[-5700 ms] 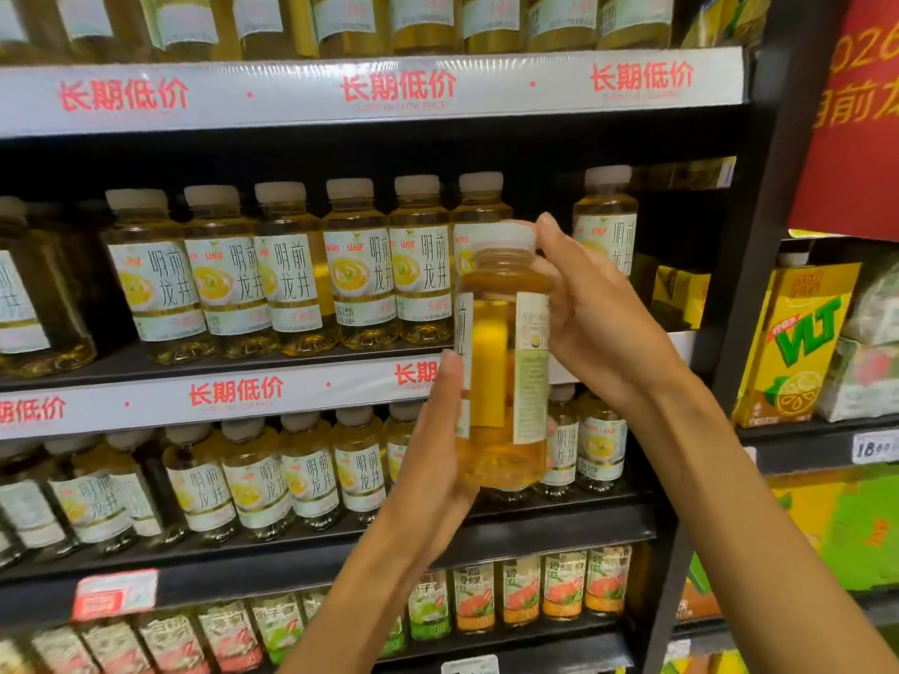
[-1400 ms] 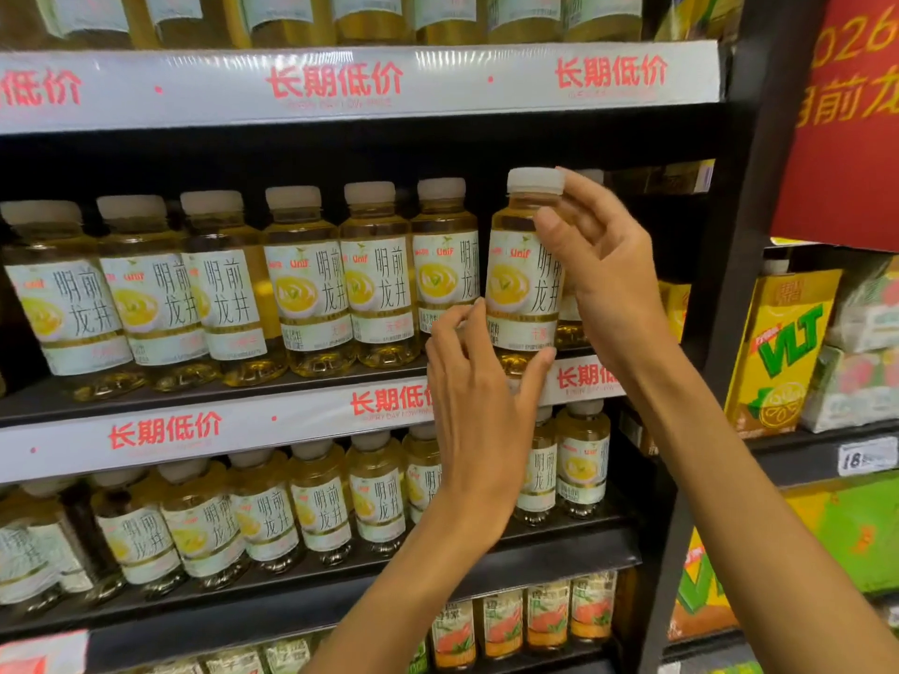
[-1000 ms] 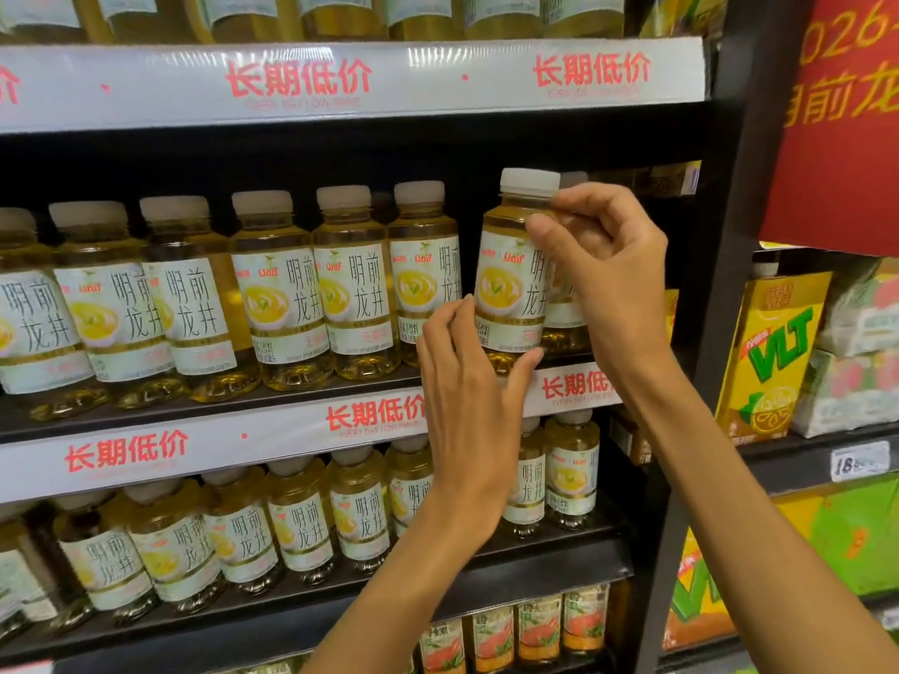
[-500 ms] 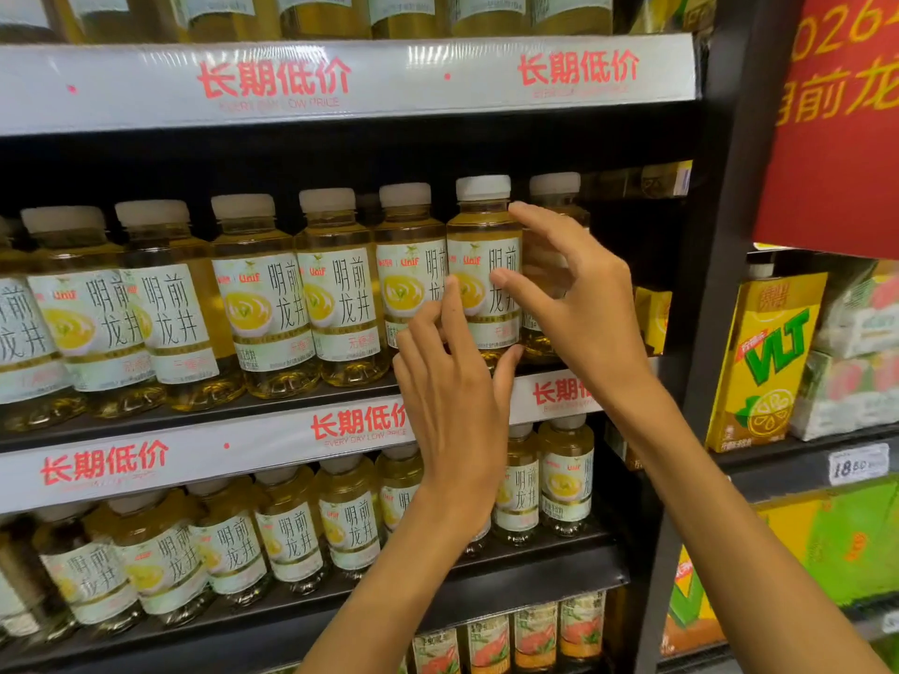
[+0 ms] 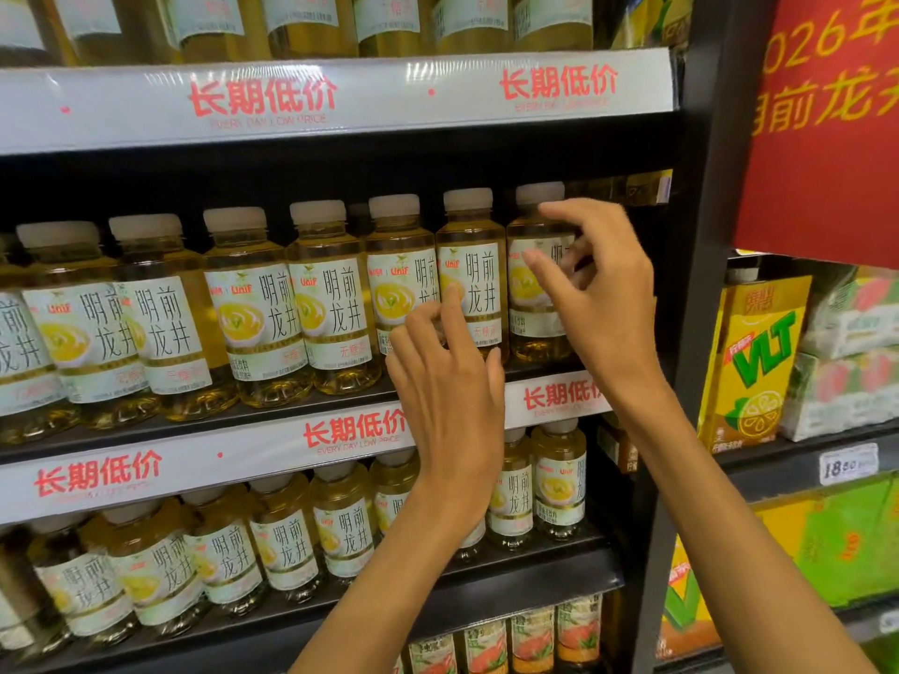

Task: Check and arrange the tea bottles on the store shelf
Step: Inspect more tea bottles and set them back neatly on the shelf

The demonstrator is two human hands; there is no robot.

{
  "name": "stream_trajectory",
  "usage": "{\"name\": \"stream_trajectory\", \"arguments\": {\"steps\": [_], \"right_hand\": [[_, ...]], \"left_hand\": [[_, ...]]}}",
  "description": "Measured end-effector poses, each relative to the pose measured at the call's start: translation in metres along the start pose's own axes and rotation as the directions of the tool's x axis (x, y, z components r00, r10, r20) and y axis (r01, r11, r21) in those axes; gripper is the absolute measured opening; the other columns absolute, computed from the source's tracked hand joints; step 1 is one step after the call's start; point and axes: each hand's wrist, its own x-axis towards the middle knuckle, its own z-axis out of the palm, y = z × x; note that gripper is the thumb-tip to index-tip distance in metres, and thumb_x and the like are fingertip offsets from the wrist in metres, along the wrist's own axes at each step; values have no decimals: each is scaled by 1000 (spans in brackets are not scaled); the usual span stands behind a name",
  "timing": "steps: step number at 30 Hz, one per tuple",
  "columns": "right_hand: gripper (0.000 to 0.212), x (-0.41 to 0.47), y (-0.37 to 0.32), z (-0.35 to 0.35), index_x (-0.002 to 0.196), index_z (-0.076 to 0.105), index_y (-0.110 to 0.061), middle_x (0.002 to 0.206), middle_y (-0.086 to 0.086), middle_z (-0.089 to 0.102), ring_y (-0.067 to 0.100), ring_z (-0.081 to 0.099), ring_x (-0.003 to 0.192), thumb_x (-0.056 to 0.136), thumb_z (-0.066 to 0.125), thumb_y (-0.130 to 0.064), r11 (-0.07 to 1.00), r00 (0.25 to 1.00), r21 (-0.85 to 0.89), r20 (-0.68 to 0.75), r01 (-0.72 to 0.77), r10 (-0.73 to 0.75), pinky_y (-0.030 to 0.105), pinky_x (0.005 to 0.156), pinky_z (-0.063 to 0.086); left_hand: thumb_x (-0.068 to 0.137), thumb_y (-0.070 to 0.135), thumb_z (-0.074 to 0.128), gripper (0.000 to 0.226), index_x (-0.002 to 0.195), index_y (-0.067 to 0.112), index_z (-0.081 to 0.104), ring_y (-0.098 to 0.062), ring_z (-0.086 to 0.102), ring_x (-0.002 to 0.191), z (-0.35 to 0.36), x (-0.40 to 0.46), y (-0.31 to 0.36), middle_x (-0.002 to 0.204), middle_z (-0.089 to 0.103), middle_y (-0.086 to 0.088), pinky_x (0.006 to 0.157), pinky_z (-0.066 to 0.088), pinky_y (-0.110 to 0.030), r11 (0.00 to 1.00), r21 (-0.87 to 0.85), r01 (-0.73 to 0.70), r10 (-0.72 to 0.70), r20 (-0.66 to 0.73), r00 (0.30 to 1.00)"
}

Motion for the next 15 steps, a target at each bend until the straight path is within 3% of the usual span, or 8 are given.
{"name": "stream_trajectory", "arguments": {"steps": [3,6,9,12,15], "right_hand": [[46,0,5,2,129,49,-9,129,12,45,23,47,114,88,66,-21,994,996,-67,-18,-88,87,35,93,46],[57,2,10,6,139,37,-10,139,10,39,19,41,125,91,63,-25,981,976,-49,105,-186,191,34,102,42],[62,2,15,6,144,28,-15,141,8,40,18,46,124,92,61,-24,961,944,17,191,-277,268,36,99,47],[60,0,17,4,143,30,-15,136,9,47,20,52,120,92,61,-16,936,930,108,193,-336,312,42,96,50],[55,-4,9,-2,139,37,-11,134,9,50,17,53,119,90,62,-10,922,941,200,141,-331,308,39,96,50]], "left_hand": [[80,15,73,61,135,6,47,-27,48,110,-2,-1,6,120,53,-13,91,42,-36,997,-63,-35,35,5,999],[85,14,67,57,136,7,45,-26,47,115,-3,-4,11,125,51,-12,94,41,-36,991,-127,-47,55,63,997],[87,15,64,55,138,7,43,-25,45,118,-1,-6,11,128,48,-12,98,40,-36,987,-151,-56,72,103,992],[87,16,65,56,137,8,43,-25,45,121,-1,-7,11,129,48,-11,98,40,-36,984,-172,-44,66,121,990],[86,21,67,57,137,10,43,-23,43,122,-3,-9,8,130,47,-9,99,39,-34,978,-205,-47,78,147,986]]}}
